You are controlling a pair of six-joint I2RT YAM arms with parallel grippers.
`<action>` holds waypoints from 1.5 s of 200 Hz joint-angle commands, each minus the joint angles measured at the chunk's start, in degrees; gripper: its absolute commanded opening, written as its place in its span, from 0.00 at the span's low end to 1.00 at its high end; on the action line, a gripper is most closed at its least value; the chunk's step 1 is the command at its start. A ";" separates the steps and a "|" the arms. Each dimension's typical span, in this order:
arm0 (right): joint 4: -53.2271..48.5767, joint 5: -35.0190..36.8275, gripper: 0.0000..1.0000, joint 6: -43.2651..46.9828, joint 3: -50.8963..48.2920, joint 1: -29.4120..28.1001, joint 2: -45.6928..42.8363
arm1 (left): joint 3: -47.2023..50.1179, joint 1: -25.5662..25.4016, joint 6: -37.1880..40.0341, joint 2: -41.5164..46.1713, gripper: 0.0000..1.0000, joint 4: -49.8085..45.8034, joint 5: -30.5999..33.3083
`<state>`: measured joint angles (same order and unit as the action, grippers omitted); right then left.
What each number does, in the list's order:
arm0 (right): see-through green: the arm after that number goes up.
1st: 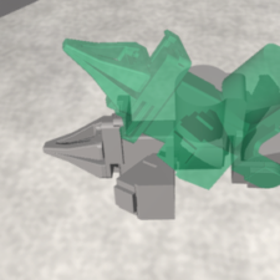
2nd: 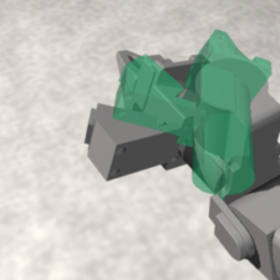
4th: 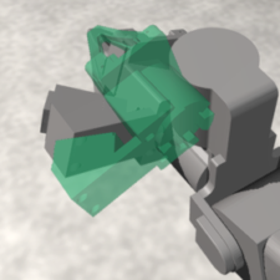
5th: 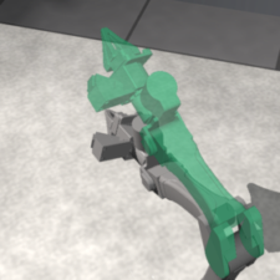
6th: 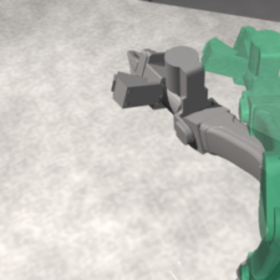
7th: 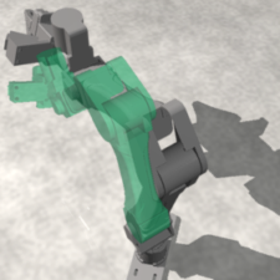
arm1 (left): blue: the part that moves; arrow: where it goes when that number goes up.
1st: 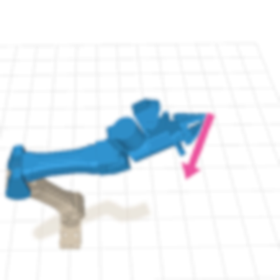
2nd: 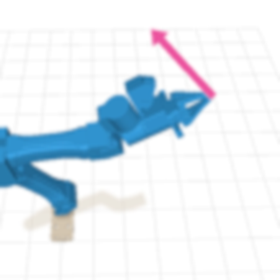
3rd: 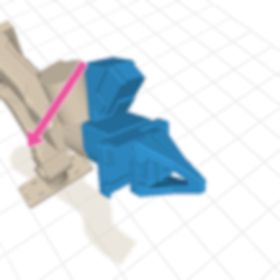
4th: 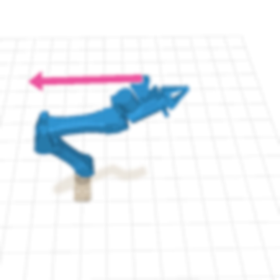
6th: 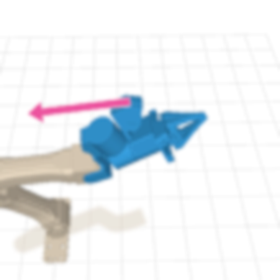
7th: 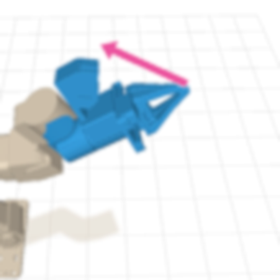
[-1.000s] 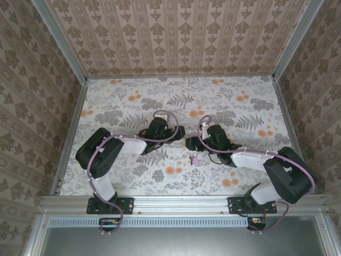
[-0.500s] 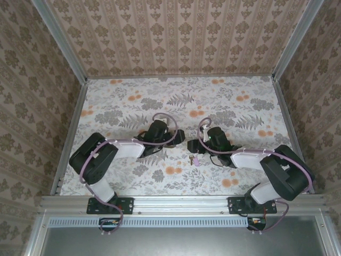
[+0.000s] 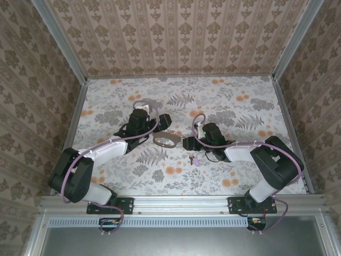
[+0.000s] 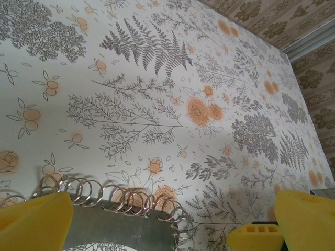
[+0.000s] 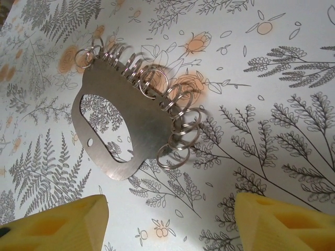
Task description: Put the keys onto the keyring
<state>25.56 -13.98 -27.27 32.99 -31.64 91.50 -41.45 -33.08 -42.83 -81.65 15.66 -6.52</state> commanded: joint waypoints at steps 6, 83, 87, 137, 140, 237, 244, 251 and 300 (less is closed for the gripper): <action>0.36 -1.41 0.66 -0.28 1.55 0.26 1.26 | 1.02 0.82 1.86 -0.09 1.00 -0.98 -2.53; -0.91 -0.28 0.66 0.09 1.99 0.26 1.15 | -3.04 -3.41 0.83 -10.26 1.00 2.98 -6.27; -1.01 -0.26 0.66 0.07 1.99 0.26 1.08 | -3.18 -3.75 0.71 -10.74 1.00 3.18 -6.22; -1.57 -0.70 0.66 0.80 2.33 0.28 0.99 | -4.12 -4.98 -0.18 -14.80 1.00 5.00 -5.36; -1.57 -0.77 0.66 0.88 2.34 0.27 1.02 | -4.16 -4.95 -0.23 -14.97 1.00 4.99 -5.28; -1.47 -3.50 0.65 2.07 4.67 0.30 3.41 | -2.86 -1.75 -0.33 -19.47 1.00 7.10 -4.99; -1.47 -3.69 0.64 2.18 4.84 0.25 3.64 | -2.78 -1.60 -0.28 -19.67 1.00 7.23 -4.99; -1.40 -3.88 0.63 2.28 4.89 0.26 3.83 | -2.63 -1.46 -0.31 -19.84 1.00 7.43 -4.99; -1.73 -4.56 0.60 3.69 6.70 0.26 6.22 | -2.19 -1.11 -0.30 -20.22 1.00 7.97 -5.17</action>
<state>25.06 -17.10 -25.39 37.34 -31.64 95.64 -44.45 -34.74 -42.48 -100.47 24.01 -11.77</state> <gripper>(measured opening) 0.611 0.999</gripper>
